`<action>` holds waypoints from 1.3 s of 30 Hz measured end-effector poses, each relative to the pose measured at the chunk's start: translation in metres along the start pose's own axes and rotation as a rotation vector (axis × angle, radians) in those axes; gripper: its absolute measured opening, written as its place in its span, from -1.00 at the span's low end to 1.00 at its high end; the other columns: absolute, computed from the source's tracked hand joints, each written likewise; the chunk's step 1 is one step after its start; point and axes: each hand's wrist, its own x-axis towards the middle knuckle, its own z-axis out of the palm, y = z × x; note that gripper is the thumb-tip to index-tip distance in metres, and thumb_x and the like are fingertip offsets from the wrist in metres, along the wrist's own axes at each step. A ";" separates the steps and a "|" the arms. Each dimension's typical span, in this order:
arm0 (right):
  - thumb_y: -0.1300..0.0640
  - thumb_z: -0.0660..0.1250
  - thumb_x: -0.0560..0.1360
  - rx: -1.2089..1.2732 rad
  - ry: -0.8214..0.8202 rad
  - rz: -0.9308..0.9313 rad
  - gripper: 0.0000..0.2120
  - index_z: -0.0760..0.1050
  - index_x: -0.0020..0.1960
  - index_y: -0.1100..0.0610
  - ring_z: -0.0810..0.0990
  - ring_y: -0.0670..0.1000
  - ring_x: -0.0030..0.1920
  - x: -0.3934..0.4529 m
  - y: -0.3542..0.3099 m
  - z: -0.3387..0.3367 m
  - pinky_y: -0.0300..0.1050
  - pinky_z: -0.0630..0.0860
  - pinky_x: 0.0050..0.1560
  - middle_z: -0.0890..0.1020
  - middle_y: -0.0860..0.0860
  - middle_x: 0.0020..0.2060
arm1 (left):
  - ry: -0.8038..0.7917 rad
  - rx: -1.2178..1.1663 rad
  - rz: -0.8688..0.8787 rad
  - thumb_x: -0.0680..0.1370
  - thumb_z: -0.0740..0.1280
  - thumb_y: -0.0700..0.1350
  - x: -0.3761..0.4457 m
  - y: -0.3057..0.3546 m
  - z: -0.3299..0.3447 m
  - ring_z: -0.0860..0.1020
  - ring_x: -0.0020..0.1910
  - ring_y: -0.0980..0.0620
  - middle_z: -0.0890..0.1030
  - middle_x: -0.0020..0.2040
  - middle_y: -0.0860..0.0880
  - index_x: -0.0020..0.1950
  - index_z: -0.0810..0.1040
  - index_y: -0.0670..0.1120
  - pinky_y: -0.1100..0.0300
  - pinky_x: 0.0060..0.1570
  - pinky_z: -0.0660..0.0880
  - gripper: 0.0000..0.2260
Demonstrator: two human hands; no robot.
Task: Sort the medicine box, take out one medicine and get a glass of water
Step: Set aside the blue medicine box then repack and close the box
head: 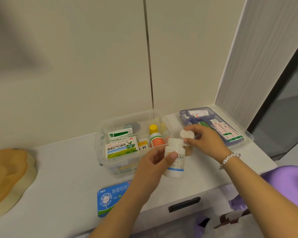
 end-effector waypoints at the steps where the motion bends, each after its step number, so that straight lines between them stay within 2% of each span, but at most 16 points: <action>1: 0.04 0.43 0.38 0.002 0.020 0.002 -0.65 0.52 0.15 0.02 0.52 -0.12 -0.10 -0.002 -0.003 -0.003 -0.49 0.35 -0.26 0.58 -0.08 -0.03 | 0.003 -0.013 0.013 0.24 0.35 0.23 0.000 0.002 -0.002 0.63 -0.07 0.25 0.68 -0.08 0.23 0.05 0.55 0.15 0.39 -0.21 0.53 -0.59; 3: 0.00 0.42 0.38 0.031 0.078 0.001 -0.68 0.55 0.12 0.00 0.54 -0.17 -0.16 -0.007 -0.010 -0.012 -0.50 0.36 -0.35 0.60 -0.10 -0.10 | 0.026 -0.051 0.044 0.25 0.36 0.22 0.001 0.008 -0.009 0.64 -0.08 0.19 0.69 -0.08 0.18 0.06 0.57 0.10 0.37 -0.20 0.55 -0.57; 5: -0.03 0.42 0.38 0.107 0.130 0.004 -0.72 0.57 0.08 -0.01 0.57 -0.16 -0.17 -0.011 -0.018 -0.021 -0.45 0.40 -0.31 0.63 -0.10 -0.13 | 0.066 -0.085 0.082 0.25 0.37 0.21 0.002 0.012 -0.018 0.66 -0.09 0.13 0.70 -0.08 0.11 0.04 0.60 0.08 0.31 -0.19 0.57 -0.59; 8: -0.08 0.42 0.35 0.265 0.171 -0.019 -0.75 0.62 0.01 -0.06 0.61 -0.10 -0.16 -0.017 -0.033 -0.030 -0.43 0.47 -0.28 0.65 -0.14 -0.17 | 0.116 -0.128 0.115 0.21 0.38 0.24 0.005 0.016 -0.030 0.66 -0.09 0.09 0.71 -0.09 0.10 -0.03 0.63 0.17 0.21 -0.11 0.60 -0.63; 9: -0.11 0.41 0.34 0.304 0.180 -0.029 -0.75 0.62 -0.01 -0.07 0.63 -0.08 -0.13 -0.018 -0.038 -0.031 -0.38 0.51 -0.23 0.66 -0.13 -0.16 | 0.133 -0.148 0.116 0.20 0.38 0.25 0.006 0.017 -0.033 0.67 -0.09 0.10 0.70 -0.09 0.11 -0.04 0.63 0.20 0.20 -0.11 0.59 -0.63; 11: -0.17 0.40 0.32 0.365 0.192 -0.059 -0.73 0.63 -0.04 -0.08 0.64 0.03 -0.08 -0.018 -0.049 -0.031 -0.10 0.60 -0.09 0.68 -0.06 -0.14 | 0.175 -0.175 0.115 0.20 0.37 0.25 0.010 0.020 -0.039 0.66 -0.08 0.10 0.70 -0.08 0.12 0.02 0.61 0.20 0.20 -0.13 0.58 -0.59; 14: -0.17 0.42 0.30 0.475 0.184 -0.110 -0.70 0.63 -0.03 -0.06 0.61 0.17 -0.03 -0.017 -0.068 -0.023 0.16 0.56 0.06 0.68 0.07 -0.12 | 0.167 -0.173 0.123 0.26 0.34 0.24 0.014 0.027 -0.047 0.66 -0.07 0.08 0.70 -0.05 0.07 0.05 0.60 0.17 0.22 -0.16 0.58 -0.61; 17: -0.10 0.41 0.34 0.522 0.195 -0.143 -0.75 0.62 -0.02 -0.06 0.61 0.12 0.01 -0.008 -0.084 -0.009 0.06 0.57 0.07 0.68 0.01 -0.07 | 0.164 -0.191 0.105 0.36 0.33 0.16 0.020 0.032 -0.055 0.67 -0.11 0.09 0.71 -0.11 0.07 -0.04 0.63 0.17 0.21 -0.21 0.58 -0.77; 21: 0.02 0.38 0.42 0.499 0.177 -0.182 -0.82 0.59 0.01 -0.03 0.61 -0.05 -0.07 0.006 -0.099 0.014 -0.28 0.56 -0.08 0.66 -0.09 -0.08 | 0.257 -0.156 0.122 0.49 0.28 0.09 0.029 0.035 -0.074 0.65 -0.04 0.02 0.68 0.01 -0.01 0.13 0.57 0.11 0.09 -0.09 0.57 -0.75; 23: 0.02 0.37 0.43 0.402 0.144 -0.190 -0.82 0.58 0.02 -0.02 0.58 -0.16 -0.14 0.011 -0.102 0.027 -0.41 0.51 -0.19 0.64 -0.13 -0.12 | 0.318 -0.130 0.153 0.50 0.28 0.09 0.032 0.035 -0.086 0.65 -0.04 0.04 0.67 0.02 0.00 0.11 0.57 0.14 0.11 -0.08 0.58 -0.79; 25: -0.02 0.36 0.42 0.260 0.100 -0.192 -0.85 0.56 -0.02 -0.07 0.56 -0.21 -0.19 0.016 -0.103 0.039 -0.44 0.46 -0.24 0.60 -0.21 -0.17 | 0.356 -0.122 0.152 0.50 0.29 0.06 0.036 0.033 -0.094 0.66 -0.07 0.06 0.67 0.00 0.02 0.09 0.56 0.15 0.10 -0.08 0.58 -0.81; 27: -0.07 0.34 0.43 0.141 0.038 -0.187 -0.87 0.55 -0.03 -0.11 0.51 -0.26 -0.26 0.020 -0.102 0.050 -0.48 0.37 -0.30 0.55 -0.28 -0.25 | 0.379 -0.071 0.138 0.51 0.29 0.05 0.040 0.030 -0.098 0.66 -0.10 0.08 0.67 -0.03 0.04 0.17 0.53 0.10 0.12 -0.08 0.59 -0.75; 30: -0.12 0.29 0.45 -0.036 -0.032 -0.169 -0.80 0.58 -0.02 -0.07 0.47 -0.21 -0.31 0.028 -0.103 0.064 -0.37 0.37 -0.30 0.59 -0.22 -0.24 | 0.421 -0.017 0.133 0.52 0.27 0.03 0.047 0.026 -0.099 0.65 -0.13 0.11 0.65 -0.07 0.07 0.26 0.47 0.06 0.25 -0.20 0.57 -0.69; 32: -0.16 0.25 0.46 -0.208 -0.067 -0.166 -0.76 0.57 0.00 -0.08 0.47 -0.14 -0.28 0.033 -0.105 0.071 -0.22 0.39 -0.29 0.63 -0.12 -0.15 | 0.450 -0.011 0.114 0.53 0.27 0.03 0.050 0.025 -0.100 0.65 -0.16 0.12 0.64 -0.08 0.09 0.26 0.45 0.06 0.31 -0.30 0.54 -0.70; 36: -0.14 0.14 0.51 -0.465 -0.114 -0.114 -0.72 0.54 0.07 -0.08 0.56 -0.02 -0.15 0.038 -0.108 0.090 -0.20 0.35 -0.31 0.66 -0.05 -0.07 | 0.478 -0.011 0.076 0.53 0.26 0.03 0.051 0.023 -0.104 0.63 -0.22 0.19 0.61 -0.14 0.13 0.21 0.44 0.11 0.36 -0.35 0.51 -0.74; 39: 0.05 0.09 0.55 -0.512 -0.269 -0.021 -0.67 0.41 0.28 0.01 0.54 0.11 0.13 0.043 -0.102 0.099 -0.09 0.45 0.01 0.52 0.09 0.22 | 0.480 0.026 0.076 0.53 0.26 0.05 0.048 0.023 -0.107 0.62 -0.24 0.22 0.59 -0.12 0.16 0.20 0.42 0.12 0.44 -0.40 0.47 -0.75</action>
